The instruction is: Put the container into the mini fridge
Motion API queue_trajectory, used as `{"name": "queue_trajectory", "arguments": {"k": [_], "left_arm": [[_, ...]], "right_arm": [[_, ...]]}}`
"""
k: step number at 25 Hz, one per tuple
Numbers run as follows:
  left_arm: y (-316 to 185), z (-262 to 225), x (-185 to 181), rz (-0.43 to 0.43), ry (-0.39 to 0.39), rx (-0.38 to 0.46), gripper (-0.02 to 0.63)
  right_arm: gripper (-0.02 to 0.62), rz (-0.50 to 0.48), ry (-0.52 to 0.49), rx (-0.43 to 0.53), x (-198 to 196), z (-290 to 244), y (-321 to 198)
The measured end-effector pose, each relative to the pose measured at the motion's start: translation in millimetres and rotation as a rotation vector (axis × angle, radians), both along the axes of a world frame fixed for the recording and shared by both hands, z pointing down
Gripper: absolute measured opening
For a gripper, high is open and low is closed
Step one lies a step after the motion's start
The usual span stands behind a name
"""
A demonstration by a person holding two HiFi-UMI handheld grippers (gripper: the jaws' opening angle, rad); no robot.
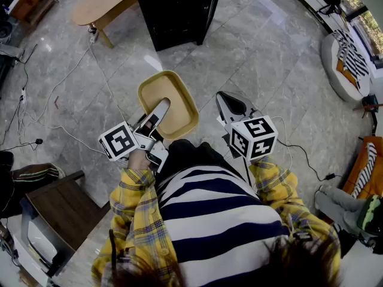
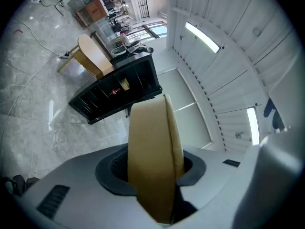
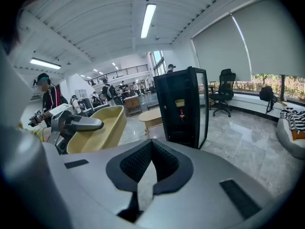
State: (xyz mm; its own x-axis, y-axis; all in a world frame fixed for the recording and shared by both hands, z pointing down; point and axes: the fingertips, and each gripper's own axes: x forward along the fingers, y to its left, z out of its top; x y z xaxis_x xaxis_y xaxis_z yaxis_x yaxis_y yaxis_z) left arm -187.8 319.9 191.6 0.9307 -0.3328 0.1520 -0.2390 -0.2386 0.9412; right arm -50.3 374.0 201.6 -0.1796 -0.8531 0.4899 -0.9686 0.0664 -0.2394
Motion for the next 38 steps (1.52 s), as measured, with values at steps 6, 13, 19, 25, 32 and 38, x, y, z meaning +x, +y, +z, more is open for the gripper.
{"name": "queue_trajectory", "arguments": {"k": [6, 13, 19, 25, 32, 38], "left_arm": [[-2, 1, 9, -0.019, -0.009, 0.014, 0.164], [-6, 0, 22, -0.031, -0.022, 0.037, 0.164], [-10, 2, 32, -0.043, -0.066, 0.060, 0.164], [-10, 3, 49, -0.068, -0.072, 0.067, 0.164], [-15, 6, 65, -0.107, -0.090, 0.079, 0.164], [-26, 5, 72, -0.125, -0.104, 0.082, 0.164]], "right_arm": [[0.028, -0.002, 0.013, 0.005, 9, -1, -3], [0.028, 0.013, -0.044, 0.027, 23, -5, -9], [0.028, 0.002, -0.056, 0.017, 35, 0, -12], [0.028, -0.031, -0.060, 0.009, 49, 4, -12], [0.028, -0.064, -0.069, 0.012, 71, 10, -21], [0.028, -0.086, -0.088, 0.007, 73, 14, -31]]}}
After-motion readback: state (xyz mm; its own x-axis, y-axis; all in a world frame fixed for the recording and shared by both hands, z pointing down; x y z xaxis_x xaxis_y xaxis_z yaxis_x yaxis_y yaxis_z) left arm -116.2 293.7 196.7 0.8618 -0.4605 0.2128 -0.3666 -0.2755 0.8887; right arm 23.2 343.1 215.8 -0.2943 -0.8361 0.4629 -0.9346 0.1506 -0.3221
